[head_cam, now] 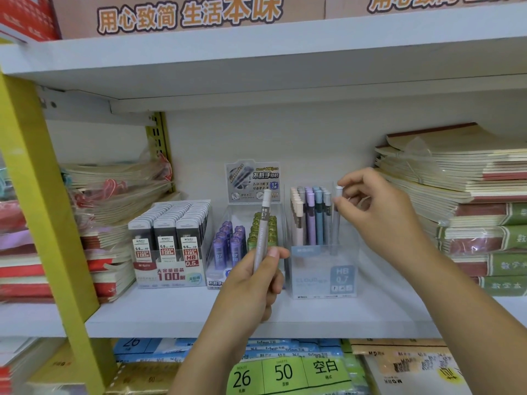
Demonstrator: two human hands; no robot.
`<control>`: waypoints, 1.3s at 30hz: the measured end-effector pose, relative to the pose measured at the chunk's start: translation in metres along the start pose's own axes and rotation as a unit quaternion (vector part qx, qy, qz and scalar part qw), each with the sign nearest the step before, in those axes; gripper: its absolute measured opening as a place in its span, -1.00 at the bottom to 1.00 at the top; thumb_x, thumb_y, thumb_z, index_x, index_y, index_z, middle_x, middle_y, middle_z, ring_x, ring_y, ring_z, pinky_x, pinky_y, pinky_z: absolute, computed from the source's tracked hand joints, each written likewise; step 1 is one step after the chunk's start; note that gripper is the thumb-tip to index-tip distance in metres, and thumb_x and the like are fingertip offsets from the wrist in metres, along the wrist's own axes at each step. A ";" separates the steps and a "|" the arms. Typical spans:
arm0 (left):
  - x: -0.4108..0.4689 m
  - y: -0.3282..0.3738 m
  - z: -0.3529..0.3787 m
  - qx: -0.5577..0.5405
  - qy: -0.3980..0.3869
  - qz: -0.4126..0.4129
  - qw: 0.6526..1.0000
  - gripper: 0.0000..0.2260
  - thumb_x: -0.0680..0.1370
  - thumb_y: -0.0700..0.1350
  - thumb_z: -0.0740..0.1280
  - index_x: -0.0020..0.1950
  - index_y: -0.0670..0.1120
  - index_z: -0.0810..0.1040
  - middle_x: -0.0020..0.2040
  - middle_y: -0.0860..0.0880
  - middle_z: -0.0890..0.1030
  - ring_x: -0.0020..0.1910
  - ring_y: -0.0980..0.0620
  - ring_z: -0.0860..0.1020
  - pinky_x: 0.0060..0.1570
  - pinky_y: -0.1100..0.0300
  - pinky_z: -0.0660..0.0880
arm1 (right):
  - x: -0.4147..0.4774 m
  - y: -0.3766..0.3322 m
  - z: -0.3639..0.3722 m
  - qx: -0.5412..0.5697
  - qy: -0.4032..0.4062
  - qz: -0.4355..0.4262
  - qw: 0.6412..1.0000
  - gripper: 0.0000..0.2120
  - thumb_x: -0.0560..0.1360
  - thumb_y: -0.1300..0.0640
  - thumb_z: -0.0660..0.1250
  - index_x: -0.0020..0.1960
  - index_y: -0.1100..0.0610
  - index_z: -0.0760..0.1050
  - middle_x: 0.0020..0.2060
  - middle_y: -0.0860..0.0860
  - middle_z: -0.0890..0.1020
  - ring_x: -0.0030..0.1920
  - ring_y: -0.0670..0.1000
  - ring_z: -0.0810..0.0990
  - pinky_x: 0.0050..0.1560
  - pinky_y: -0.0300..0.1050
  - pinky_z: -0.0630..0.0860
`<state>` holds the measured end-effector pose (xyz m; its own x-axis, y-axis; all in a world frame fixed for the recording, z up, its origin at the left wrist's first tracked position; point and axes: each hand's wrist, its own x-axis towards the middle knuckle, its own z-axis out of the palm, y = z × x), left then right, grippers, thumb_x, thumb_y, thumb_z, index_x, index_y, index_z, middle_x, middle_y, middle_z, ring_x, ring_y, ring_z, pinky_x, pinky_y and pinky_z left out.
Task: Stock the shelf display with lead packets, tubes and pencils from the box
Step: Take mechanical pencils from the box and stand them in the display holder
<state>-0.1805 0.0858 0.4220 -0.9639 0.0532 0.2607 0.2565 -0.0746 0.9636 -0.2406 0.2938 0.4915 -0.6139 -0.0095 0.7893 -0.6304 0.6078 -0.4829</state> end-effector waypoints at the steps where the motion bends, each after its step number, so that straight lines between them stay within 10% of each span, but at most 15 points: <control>1: 0.000 0.000 0.000 0.001 -0.003 0.000 1.000 -0.78 0.65 0.11 0.21 -0.03 0.17 0.64 -0.37 0.06 0.42 -0.52 0.15 0.23 -0.54 0.31 0.19 | 0.000 0.000 0.000 0.004 -0.003 0.003 1.000 -0.81 0.47 0.12 0.43 0.00 -0.06 0.46 -0.25 -0.14 0.59 -0.21 -0.25 0.51 -0.24 -0.47 0.36; 9: -0.004 0.003 0.000 -0.019 -0.037 -0.004 0.999 -0.78 0.64 0.11 0.21 0.02 0.13 0.64 -0.34 0.04 0.44 -0.49 0.13 0.22 -0.51 0.30 0.19 | -0.001 -0.002 0.002 -0.125 -0.023 0.003 0.992 -0.80 0.49 0.03 0.39 0.10 -0.03 0.52 -0.05 -0.10 0.47 -0.01 -0.08 0.40 -0.06 -0.22 0.31; 19: -0.010 0.008 0.008 -0.032 -0.134 -0.009 0.990 -0.72 0.48 0.19 0.30 0.07 0.11 0.67 -0.35 0.06 0.45 -0.50 0.14 0.19 -0.52 0.33 0.15 | -0.012 -0.056 -0.002 0.224 -0.224 0.041 0.948 -0.74 0.51 0.12 0.37 0.15 -0.14 0.54 -0.12 -0.10 0.72 -0.02 -0.10 0.66 0.05 -0.36 0.51; 27: -0.010 0.010 0.007 -0.037 -0.104 -0.008 0.994 -0.73 0.52 0.15 0.28 0.09 0.08 0.66 -0.34 0.05 0.44 -0.49 0.13 0.19 -0.53 0.34 0.16 | -0.007 -0.052 0.002 0.338 -0.069 0.089 0.934 -0.83 0.51 0.32 0.34 0.02 0.09 0.53 -0.26 0.07 0.70 -0.33 -0.09 0.62 -0.37 -0.33 0.47; 33: -0.005 0.007 0.004 -0.026 -0.040 0.005 0.999 -0.74 0.67 0.07 0.17 0.05 0.09 0.65 -0.36 0.06 0.39 -0.50 0.14 0.18 -0.53 0.32 0.15 | -0.002 -0.044 -0.016 0.307 0.142 0.002 0.941 -0.81 0.50 0.17 0.31 0.00 -0.11 0.45 -0.20 0.04 0.66 -0.22 0.02 0.62 -0.29 -0.23 0.53; 39: -0.001 0.004 0.002 -0.013 0.005 0.022 1.000 -0.75 0.67 0.02 0.19 0.00 0.13 0.67 -0.36 0.06 0.42 -0.47 0.13 0.24 -0.51 0.31 0.18 | 0.000 -0.029 -0.009 0.127 0.057 -0.022 0.990 -0.78 0.50 0.22 0.38 0.02 -0.06 0.47 -0.18 -0.04 0.62 -0.16 -0.04 0.60 -0.16 -0.25 0.53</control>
<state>-0.1782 0.0879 0.4254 -0.9527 0.0387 0.3013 0.2962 -0.1025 0.9496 -0.2185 0.2830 0.5090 -0.5338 0.0669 0.8430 -0.7637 0.3900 -0.5145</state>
